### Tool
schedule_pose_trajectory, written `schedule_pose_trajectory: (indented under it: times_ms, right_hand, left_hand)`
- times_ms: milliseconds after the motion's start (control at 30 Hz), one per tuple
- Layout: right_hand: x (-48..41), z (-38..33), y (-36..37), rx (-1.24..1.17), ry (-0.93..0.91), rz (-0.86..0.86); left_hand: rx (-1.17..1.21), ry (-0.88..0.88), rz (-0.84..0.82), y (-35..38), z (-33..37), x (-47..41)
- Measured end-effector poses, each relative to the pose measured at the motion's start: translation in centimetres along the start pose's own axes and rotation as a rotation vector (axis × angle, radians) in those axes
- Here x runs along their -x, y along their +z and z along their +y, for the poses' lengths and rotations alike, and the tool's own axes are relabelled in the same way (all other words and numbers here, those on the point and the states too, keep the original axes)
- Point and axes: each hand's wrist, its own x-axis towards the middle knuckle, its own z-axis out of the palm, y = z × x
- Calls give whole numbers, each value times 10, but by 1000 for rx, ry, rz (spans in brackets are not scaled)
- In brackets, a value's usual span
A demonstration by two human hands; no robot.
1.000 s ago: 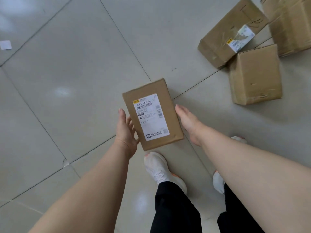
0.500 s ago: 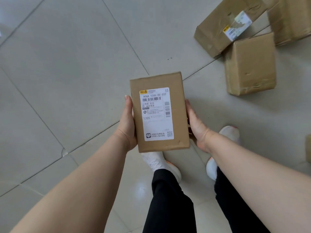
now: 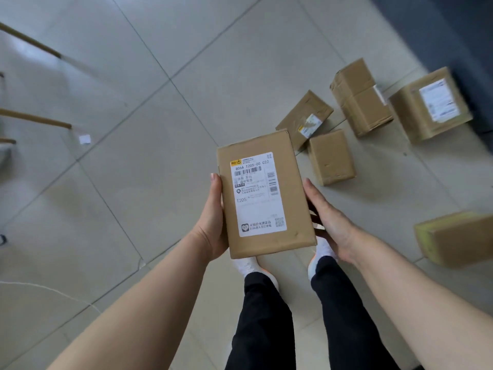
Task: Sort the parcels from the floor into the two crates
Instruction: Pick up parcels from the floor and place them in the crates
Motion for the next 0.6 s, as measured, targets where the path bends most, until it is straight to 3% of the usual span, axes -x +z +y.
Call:
schedule_pose_trajectory:
  times_ms: [267, 467, 600]
  right_hand:
    - [119, -58, -14, -41, -221, 3]
    - [207, -71, -27, -140, -423, 19]
    - [277, -58, -24, -205, -492, 155]
  left_hand:
    - [-126, 130, -73, 52, 61, 116]
    - [-372, 187, -252, 78, 84, 189]
    - [-520, 246, -422, 88, 83, 231]
